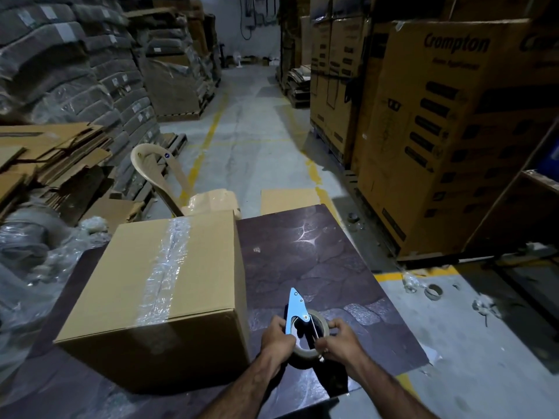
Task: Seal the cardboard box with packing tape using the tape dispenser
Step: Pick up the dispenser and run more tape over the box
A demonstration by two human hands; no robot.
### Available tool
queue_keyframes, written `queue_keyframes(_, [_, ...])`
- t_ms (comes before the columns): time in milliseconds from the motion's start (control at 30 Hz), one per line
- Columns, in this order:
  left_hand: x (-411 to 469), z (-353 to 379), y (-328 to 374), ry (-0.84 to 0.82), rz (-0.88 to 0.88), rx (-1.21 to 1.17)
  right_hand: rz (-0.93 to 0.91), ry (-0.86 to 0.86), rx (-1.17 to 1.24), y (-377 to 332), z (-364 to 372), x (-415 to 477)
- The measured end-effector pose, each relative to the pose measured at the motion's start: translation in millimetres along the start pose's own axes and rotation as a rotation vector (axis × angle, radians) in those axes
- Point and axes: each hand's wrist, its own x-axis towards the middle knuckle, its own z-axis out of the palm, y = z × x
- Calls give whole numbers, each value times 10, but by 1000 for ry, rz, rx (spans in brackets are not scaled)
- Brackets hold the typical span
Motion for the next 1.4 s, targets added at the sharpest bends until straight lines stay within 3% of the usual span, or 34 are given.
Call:
queue_keyframes(167, [-59, -28, 135, -7, 67, -154, -134, -25, 135, -336, -200, -241])
queue_keyframes(467, [-519, -249, 724, -82, 271, -667, -567, -34, 46, -1225, -586, -847])
queue_keyframes(633, [-861, -621, 865, -143, 419, -742, -759, -62, -53, -1551, -609, -1136])
queue_keyframes(867, [-1282, -1201, 830, -122, 513, -762, -883, -145, -284, -1891, -352, -1306])
queue_keyframes(1000, [-1368, -1539, 765, -84, 474, -807, -1036, -147, -546, -2164, -122, -1401])
queue_keyframes(1067, [-1393, -1746, 707, -91, 412, -950, -1067, -172, -602, -2295, -20, -1436])
queue_keyframes(1233, [-1390, -2324, 506, -321, 229, -1266, -1149, -280, -684, -2533, 288, -1409])
queue_keyframes(1400, [-1362, -2756, 466, -392, 153, -976, -1266, -317, -799, -2694, 678, -1432])
